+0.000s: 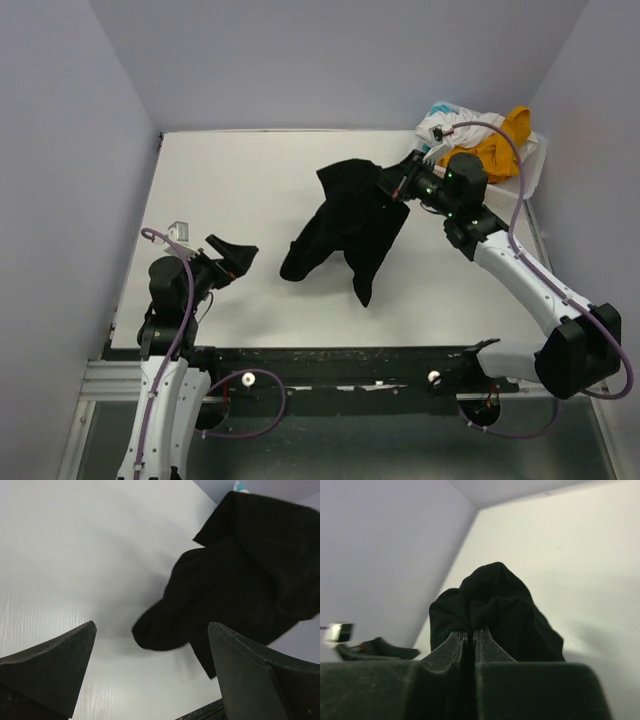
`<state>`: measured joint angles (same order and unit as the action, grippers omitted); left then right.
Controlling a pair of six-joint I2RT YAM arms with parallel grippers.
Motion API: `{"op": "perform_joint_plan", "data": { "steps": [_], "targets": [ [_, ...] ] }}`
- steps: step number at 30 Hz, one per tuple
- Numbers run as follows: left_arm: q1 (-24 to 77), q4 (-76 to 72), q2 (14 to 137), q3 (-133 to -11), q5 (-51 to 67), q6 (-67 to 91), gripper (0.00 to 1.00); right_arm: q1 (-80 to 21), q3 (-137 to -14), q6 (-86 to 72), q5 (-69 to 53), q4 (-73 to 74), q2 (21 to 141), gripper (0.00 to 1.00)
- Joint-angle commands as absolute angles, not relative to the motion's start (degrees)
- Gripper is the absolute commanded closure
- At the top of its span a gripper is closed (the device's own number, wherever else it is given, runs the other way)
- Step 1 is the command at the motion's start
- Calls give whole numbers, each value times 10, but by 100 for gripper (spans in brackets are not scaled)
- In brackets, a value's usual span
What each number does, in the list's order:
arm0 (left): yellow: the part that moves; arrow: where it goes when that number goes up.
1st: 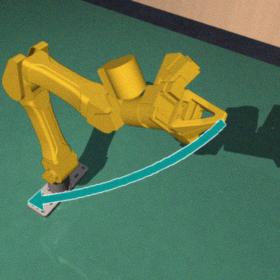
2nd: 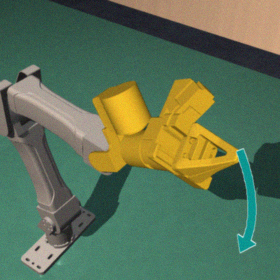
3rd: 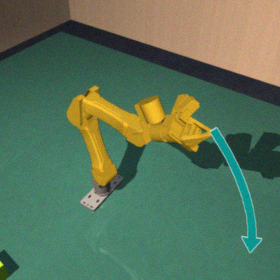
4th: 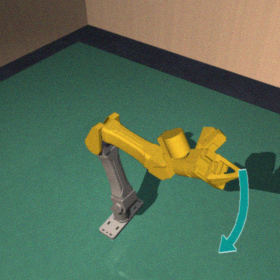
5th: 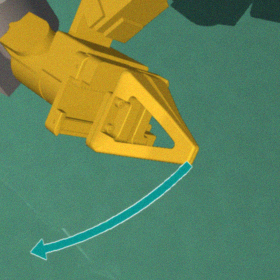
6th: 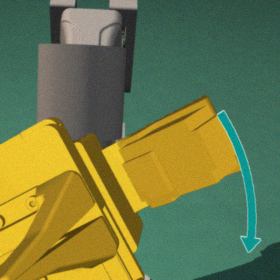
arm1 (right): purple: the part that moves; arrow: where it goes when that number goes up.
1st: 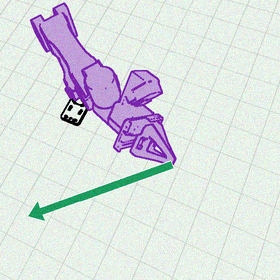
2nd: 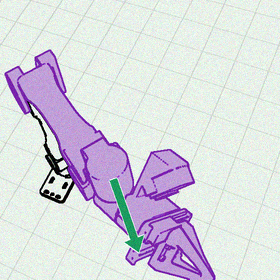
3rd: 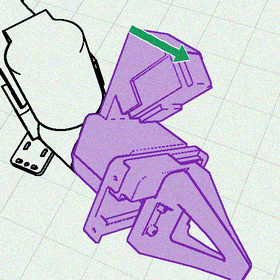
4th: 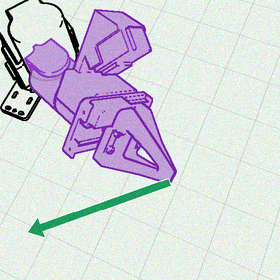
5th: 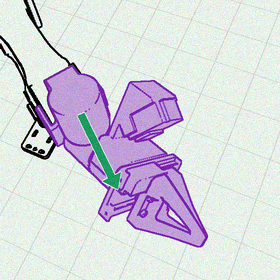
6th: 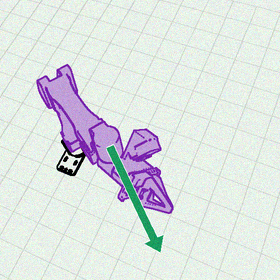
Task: Fold and stack the t-shirts
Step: Move the tshirt to the center of the board, then flatten out the tshirt
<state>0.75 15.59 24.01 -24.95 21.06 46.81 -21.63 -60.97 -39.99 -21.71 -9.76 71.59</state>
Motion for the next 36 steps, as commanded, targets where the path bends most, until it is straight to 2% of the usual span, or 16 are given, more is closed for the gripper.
{"op": "perform_joint_plan", "data": {
  "steps": [1,2,3,4,5,8,12,14,18,21,27,36],
  "targets": [
    [5,243,207,-258,191,470,1,-221,-561,-329,-92,-76,782,89],
    [5,247,209,-258,194,468,1,-222,-567,-309,-73,-50,809,78],
    [5,246,215,-257,201,467,1,-224,-578,-285,-52,-18,837,44],
    [5,237,226,-252,210,466,1,-230,-596,-261,-29,24,853,3],
    [5,220,243,-250,231,462,1,-236,-607,-244,-8,48,863,0],
    [32,181,312,-253,254,459,1,-243,-604,-237,77,66,828,0],
    [149,131,430,-288,171,449,1,-244,-520,-273,154,60,675,0],
    [193,120,504,-328,164,423,1,-244,-480,-292,155,87,607,0],
    [219,70,637,-384,163,405,1,-246,-421,-325,87,187,537,0],
    [247,81,723,-440,153,372,1,-249,-395,-343,55,234,547,0],
    [289,154,895,-563,115,325,1,-271,-360,-354,45,228,608,0],
    [305,199,987,-608,55,319,7,-351,-364,-386,119,224,672,0]
  ]
}}
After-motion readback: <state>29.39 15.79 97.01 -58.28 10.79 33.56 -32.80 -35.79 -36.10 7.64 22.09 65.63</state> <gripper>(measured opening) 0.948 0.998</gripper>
